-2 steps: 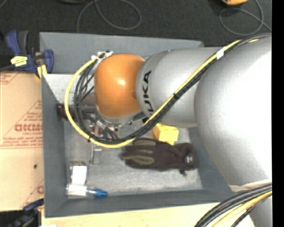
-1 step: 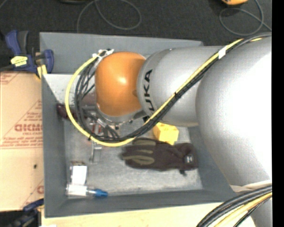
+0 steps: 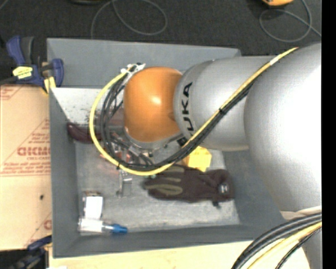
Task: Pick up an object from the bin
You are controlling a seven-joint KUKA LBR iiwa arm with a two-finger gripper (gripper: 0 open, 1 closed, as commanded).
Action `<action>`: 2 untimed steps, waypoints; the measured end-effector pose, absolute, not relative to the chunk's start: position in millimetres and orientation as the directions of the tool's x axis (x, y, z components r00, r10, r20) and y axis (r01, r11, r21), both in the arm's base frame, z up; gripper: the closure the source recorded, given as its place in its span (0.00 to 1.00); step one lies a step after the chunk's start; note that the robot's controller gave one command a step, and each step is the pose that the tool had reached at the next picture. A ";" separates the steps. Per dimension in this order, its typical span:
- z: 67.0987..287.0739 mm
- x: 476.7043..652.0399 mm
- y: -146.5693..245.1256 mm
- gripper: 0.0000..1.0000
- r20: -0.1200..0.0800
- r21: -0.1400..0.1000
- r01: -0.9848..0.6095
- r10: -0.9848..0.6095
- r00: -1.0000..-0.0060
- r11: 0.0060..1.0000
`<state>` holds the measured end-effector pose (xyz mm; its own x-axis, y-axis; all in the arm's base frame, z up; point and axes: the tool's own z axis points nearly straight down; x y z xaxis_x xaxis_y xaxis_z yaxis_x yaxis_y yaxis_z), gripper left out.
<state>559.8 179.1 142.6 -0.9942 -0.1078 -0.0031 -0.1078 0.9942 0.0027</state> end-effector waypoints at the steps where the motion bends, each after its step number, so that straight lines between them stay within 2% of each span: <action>1: 118.7 564.5 125.3 0.00 -0.004 0.001 -0.197 -0.197 -0.980 0.980; 2: 101.3 552.5 102.3 0.00 -0.008 0.002 -0.188 -0.188 -0.982 0.982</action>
Offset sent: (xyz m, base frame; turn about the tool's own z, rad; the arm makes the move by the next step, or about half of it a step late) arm -0.0087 -0.0759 -0.0426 -0.0825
